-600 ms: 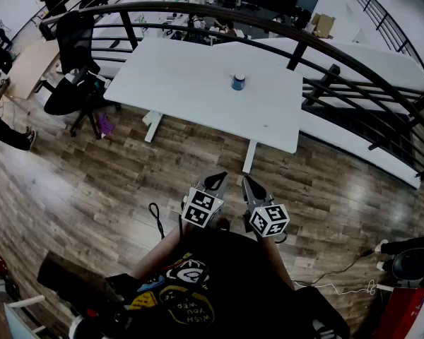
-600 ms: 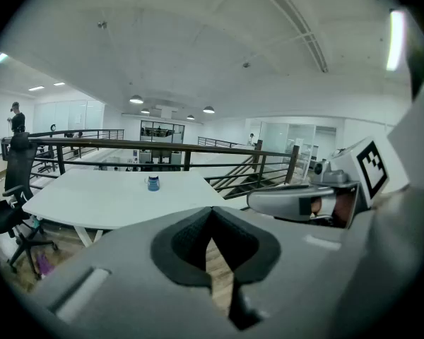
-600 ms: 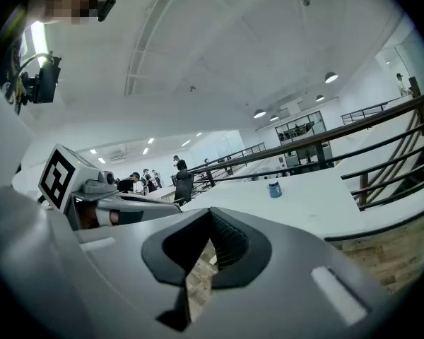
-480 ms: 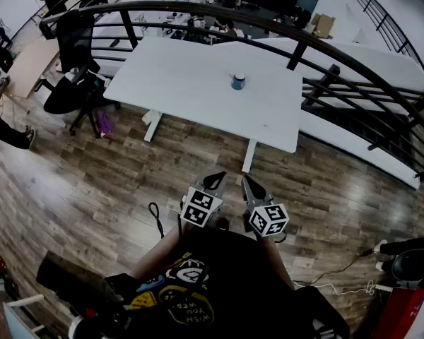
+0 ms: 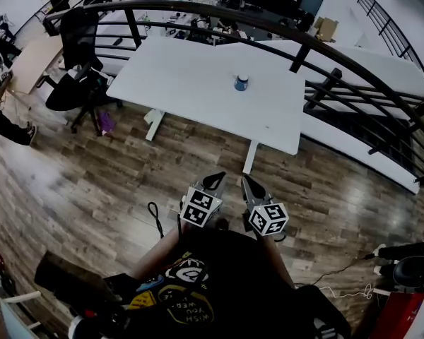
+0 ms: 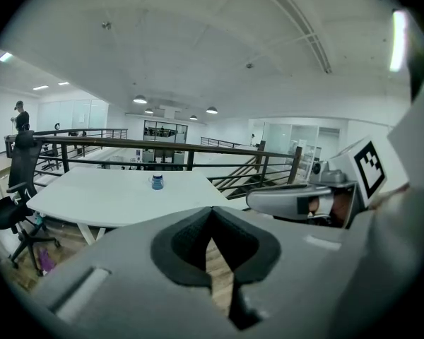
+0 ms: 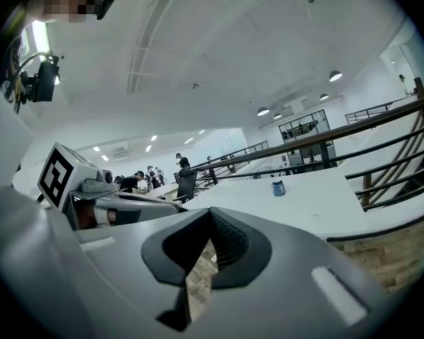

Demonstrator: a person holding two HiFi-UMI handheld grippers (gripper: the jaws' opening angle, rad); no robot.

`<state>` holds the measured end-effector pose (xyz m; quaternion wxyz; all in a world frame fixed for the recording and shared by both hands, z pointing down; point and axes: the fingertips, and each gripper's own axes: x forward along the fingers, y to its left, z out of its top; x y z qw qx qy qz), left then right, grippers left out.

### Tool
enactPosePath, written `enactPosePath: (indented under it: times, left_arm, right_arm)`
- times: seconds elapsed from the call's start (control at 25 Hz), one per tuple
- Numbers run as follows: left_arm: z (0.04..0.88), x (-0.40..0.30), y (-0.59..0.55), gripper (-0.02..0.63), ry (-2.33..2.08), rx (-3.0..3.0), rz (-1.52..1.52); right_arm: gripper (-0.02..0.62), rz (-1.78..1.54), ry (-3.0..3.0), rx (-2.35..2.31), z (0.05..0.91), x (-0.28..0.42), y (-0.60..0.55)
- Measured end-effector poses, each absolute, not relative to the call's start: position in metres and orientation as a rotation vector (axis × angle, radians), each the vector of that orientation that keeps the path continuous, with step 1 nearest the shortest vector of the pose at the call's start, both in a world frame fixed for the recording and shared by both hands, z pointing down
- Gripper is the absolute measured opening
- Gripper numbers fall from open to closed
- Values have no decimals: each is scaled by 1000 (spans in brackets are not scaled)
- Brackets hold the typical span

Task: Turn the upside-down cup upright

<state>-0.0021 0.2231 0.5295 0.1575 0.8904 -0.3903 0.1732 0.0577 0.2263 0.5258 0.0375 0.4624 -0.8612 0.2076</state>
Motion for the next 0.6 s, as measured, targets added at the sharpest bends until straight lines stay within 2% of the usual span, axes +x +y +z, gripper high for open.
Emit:
enactPosePath:
  times: [0.36,0.6]
  left_arm:
    - [535,-9,221,5,-1113,2534,508]
    - [546,-27,218,5,-1095,2508,523]
  right_arm:
    - [-2,655,-2619,1417,532,53,221]
    - [-2,779,-2587,1451,546,46,216]
